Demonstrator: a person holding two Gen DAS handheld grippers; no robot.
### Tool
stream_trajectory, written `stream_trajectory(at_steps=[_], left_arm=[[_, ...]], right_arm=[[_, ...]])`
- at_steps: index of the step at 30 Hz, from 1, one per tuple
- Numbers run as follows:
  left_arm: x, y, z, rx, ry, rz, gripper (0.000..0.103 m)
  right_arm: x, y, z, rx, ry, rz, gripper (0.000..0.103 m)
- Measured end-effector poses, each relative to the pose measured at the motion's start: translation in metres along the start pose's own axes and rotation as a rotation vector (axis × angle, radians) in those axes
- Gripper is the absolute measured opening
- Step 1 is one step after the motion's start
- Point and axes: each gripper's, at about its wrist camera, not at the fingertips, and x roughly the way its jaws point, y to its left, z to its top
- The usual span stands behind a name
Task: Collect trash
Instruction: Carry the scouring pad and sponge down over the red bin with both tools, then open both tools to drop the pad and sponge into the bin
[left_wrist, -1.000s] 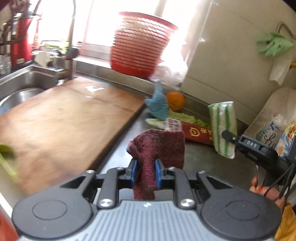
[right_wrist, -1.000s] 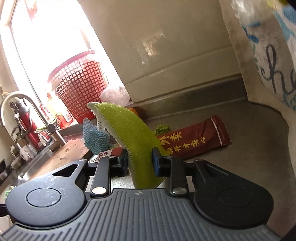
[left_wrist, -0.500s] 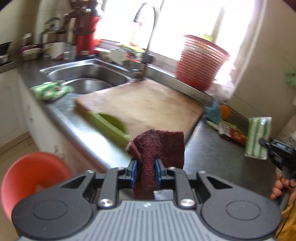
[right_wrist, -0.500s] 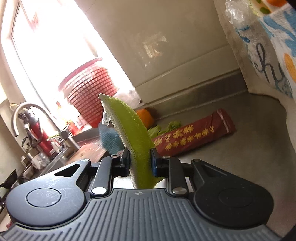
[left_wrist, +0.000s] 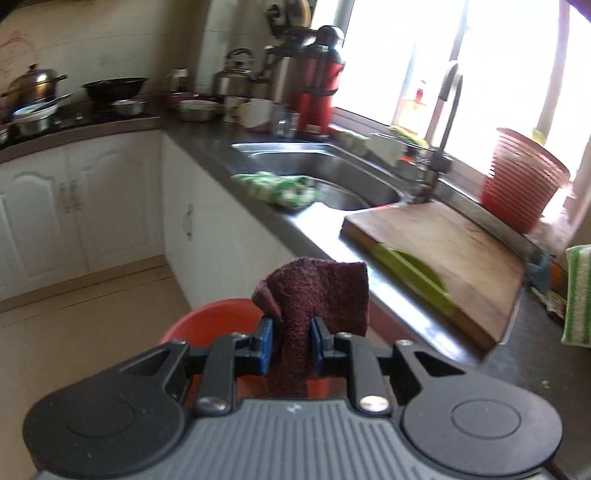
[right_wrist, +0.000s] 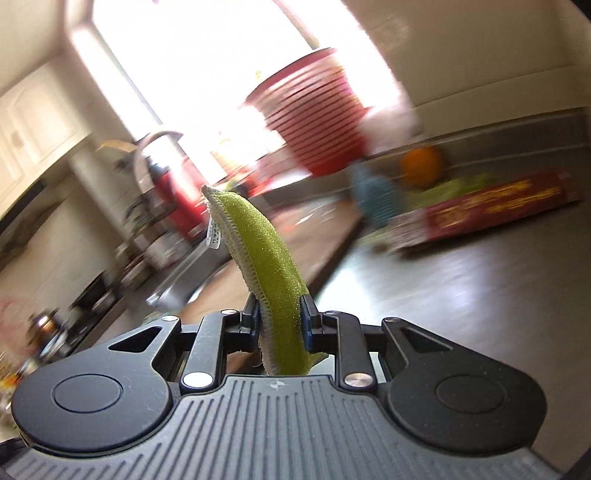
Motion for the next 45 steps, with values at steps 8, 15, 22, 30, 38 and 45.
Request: stream_trajectory(at_steps=[8,15,22,30,38,45], left_arm=[[0.020,0.042,-0.009,-0.028,-0.008,0.078,0.021],[0.047,0.060,-0.023,-0.055,0.042,0.095,0.022],[0.076,0.067,-0.037,-0.065,0.113,0.090,0.023],[0.104,0.069,-0.051,-0.044,0.195,0.105,0.028],[0.113,0.072,-0.052,-0.024,0.248,0.117,0.047],[0.101,0.079,-0.037,-0.034,0.211,0.129,0.063]], right_arm=[[0.065,0.092,-0.026,-0.070,0.241,0.203,0.026],[0.146,0.148,-0.057,-0.131,0.448,0.275,0.027],[0.207,0.161,-0.088,-0.158,0.587,0.230,0.027],[0.254,0.174,-0.120,-0.243,0.677,0.157,0.035],[0.259,0.172,-0.131,-0.257,0.689,0.142,0.056],[0.238,0.180,-0.120,-0.271,0.608,0.185,0.066]])
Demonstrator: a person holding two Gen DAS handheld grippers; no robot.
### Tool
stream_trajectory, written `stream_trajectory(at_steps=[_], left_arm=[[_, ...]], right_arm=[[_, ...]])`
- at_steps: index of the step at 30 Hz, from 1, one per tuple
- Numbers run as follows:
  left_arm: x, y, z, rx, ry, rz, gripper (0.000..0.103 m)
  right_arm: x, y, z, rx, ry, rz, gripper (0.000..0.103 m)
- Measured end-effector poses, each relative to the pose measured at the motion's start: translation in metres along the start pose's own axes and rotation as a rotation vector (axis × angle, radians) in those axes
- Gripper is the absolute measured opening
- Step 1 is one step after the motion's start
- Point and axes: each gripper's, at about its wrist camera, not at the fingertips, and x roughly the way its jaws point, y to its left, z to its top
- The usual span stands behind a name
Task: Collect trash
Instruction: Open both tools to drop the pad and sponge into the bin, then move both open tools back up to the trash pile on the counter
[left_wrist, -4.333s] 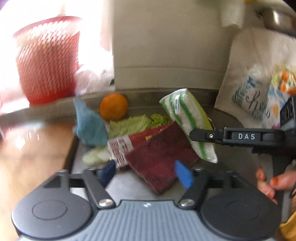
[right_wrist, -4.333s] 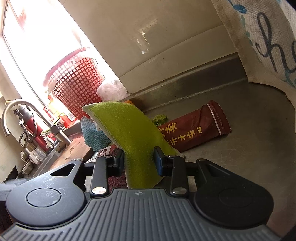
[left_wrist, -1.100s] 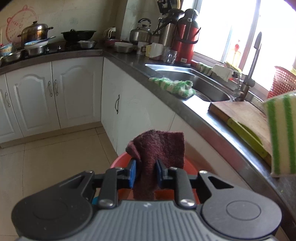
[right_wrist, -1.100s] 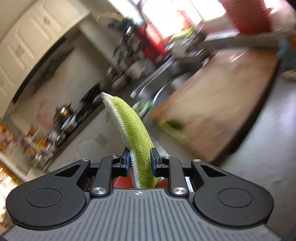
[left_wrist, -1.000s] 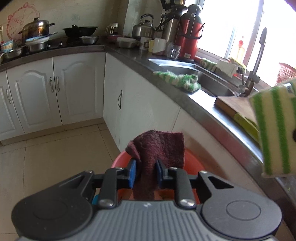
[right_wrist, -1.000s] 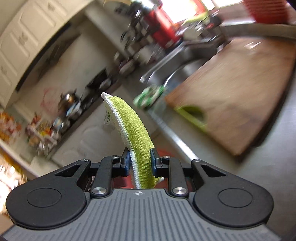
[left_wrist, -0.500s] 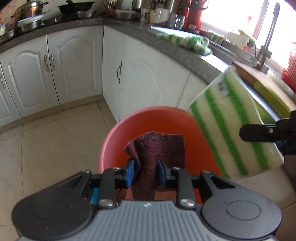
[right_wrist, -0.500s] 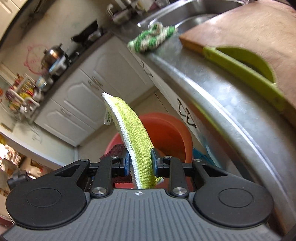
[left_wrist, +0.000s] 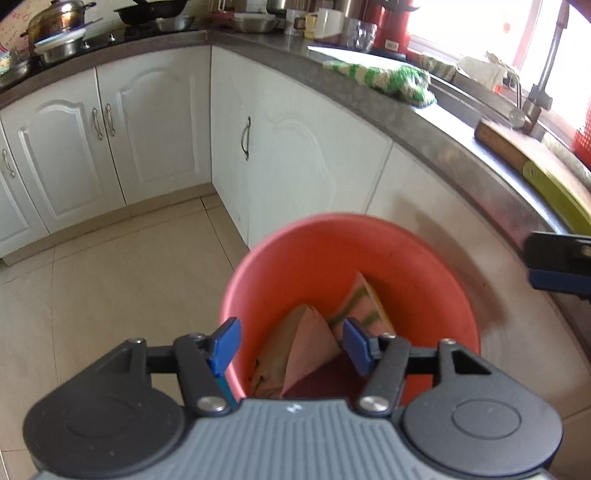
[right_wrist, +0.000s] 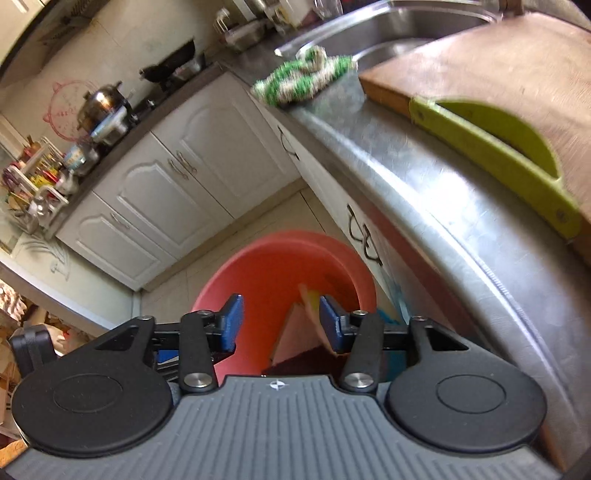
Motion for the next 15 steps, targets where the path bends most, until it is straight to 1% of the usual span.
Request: stream_trajectory(at_steps=[1,5,6,7,10,13,15], left_arm=[[-0.002,0.000,0.003,-0.005,-0.008,0.000,0.065],[-0.009,-0.005,0.014,-0.011,-0.033,-0.007,0.068],[-0.011,-0.007,0.016,-0.007,-0.040,-0.010,0.070],[-0.014,-0.010,0.019,-0.003,-0.047,-0.015,0.072],[-0.021,-0.019,0.025,0.015,-0.070,-0.045,0.076],[-0.028,-0.030,0.030,0.041,-0.086,-0.078,0.080],[-0.033,-0.040,0.034,0.057,-0.093,-0.106,0.080]], right_arm=[[-0.006,0.001,-0.001,-0.005,-0.016,0.005,0.071],[-0.028,0.003,-0.004,-0.040,-0.079,0.006,0.079],[-0.034,0.004,-0.006,-0.049,-0.096,0.003,0.083],[-0.037,0.005,-0.006,-0.057,-0.111,-0.002,0.087],[-0.051,0.005,-0.008,-0.084,-0.165,-0.023,0.096],[-0.068,0.003,-0.008,-0.095,-0.221,-0.051,0.097],[-0.076,-0.003,-0.007,-0.085,-0.259,-0.069,0.098]])
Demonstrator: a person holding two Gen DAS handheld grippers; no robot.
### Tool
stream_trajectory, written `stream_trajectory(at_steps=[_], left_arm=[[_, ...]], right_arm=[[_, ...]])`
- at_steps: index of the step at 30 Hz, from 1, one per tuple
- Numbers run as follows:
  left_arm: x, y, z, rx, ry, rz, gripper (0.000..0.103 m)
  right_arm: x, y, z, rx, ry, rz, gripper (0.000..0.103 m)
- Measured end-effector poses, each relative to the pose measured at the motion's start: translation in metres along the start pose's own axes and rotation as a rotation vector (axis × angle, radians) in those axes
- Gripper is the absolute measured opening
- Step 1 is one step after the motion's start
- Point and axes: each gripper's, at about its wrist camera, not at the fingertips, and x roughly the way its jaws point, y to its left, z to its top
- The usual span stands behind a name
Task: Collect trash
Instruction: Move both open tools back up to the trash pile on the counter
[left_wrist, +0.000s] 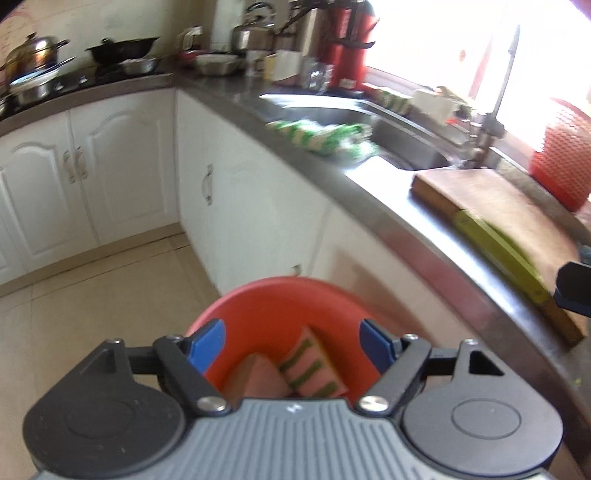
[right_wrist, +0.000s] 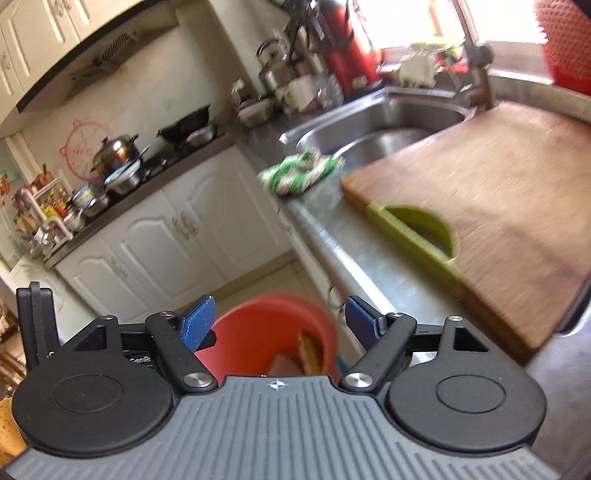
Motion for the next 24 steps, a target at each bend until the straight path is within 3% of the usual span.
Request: stream_trajectory(at_steps=[8,24], left_arm=[[-0.013,-0.045,0.013,0.086,-0.032,-0.091,0.085],[-0.027,-0.123,0.009,0.200,-0.032,-0.227,0.091]], right_arm=[[-0.036,-0.032,0.001,0.060,-0.126,-0.121,0.101],[-0.142,-0.103,-0.033,0.219,-0.351,-0.394,0.103]])
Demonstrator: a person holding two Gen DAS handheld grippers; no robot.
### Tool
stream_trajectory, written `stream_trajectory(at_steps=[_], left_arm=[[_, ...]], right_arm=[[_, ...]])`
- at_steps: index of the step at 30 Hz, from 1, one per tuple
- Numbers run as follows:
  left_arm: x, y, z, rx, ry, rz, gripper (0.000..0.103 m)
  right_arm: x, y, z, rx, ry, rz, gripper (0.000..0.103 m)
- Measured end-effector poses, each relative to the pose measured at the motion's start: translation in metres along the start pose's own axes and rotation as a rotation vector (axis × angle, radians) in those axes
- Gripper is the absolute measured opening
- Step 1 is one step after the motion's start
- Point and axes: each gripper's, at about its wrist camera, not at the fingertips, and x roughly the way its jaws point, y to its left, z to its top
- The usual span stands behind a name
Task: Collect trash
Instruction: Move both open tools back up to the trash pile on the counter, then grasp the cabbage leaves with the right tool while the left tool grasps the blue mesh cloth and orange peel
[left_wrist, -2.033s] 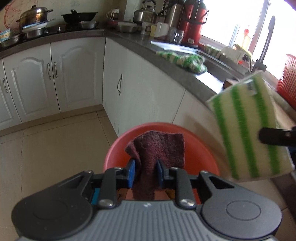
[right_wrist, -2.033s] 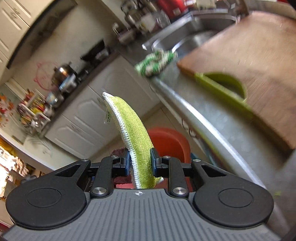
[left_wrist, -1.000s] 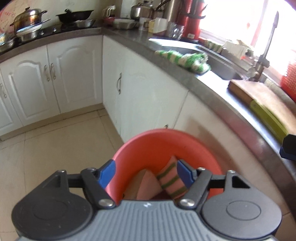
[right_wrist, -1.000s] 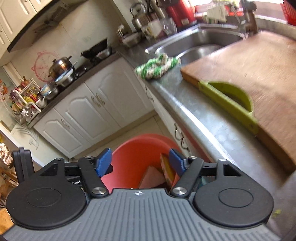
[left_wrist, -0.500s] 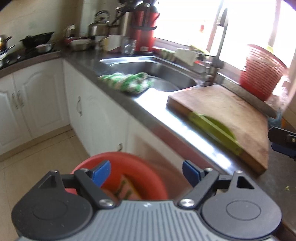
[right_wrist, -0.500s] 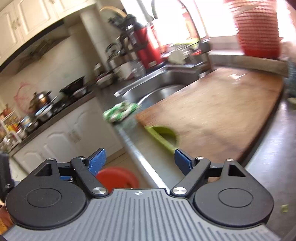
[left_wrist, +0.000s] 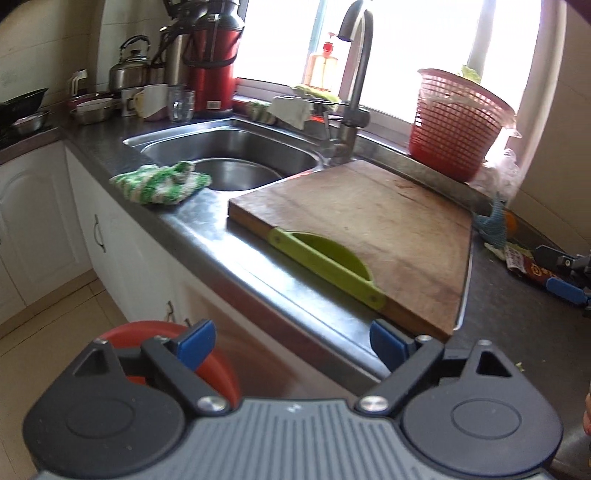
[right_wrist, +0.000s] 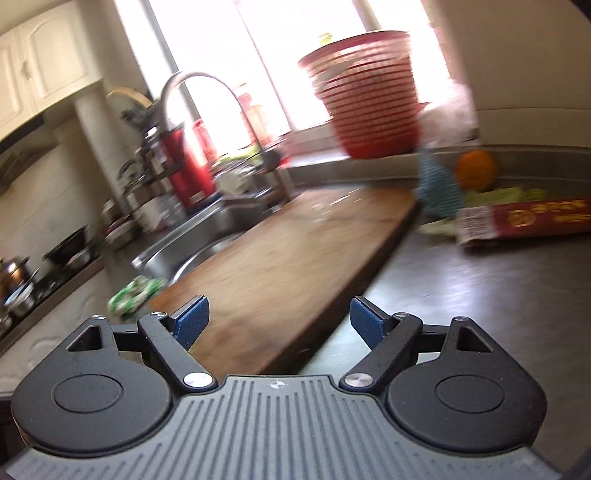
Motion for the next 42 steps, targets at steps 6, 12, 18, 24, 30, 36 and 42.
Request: stream_trajectory(at_steps=[6,12,18,24,30,36,42], left_arm=[[0.000,-0.028,0.005,0.046,-0.002,-0.036,0.091],[-0.001,-0.047,0.009,0.087,0.004,-0.050,0.091],[0.000,-0.062,0.014,0.115,0.013,-0.055,0.091],[0.003,-0.082,0.017,0.150,0.025,-0.056,0.091],[0.003,-0.095,0.015,0.167,0.039,-0.058,0.091],[0.008,-0.099,0.015,0.172,0.053,-0.052,0.091],[0.013,-0.108,0.015,0.191,0.062,-0.062,0.091]], right_arm=[[-0.026,-0.047,0.005,0.069,-0.070,-0.109,0.103],[-0.043,-0.088,0.008,0.125,-0.123,-0.218,0.103],[-0.048,-0.131,0.020,0.116,-0.144,-0.310,0.103],[-0.023,-0.170,0.046,0.128,-0.143,-0.337,0.103],[0.020,-0.208,0.073,0.162,-0.058,-0.318,0.103],[0.050,-0.232,0.082,0.215,0.036,-0.293,0.103],[0.075,-0.218,0.088,0.052,0.105,-0.320,0.067]])
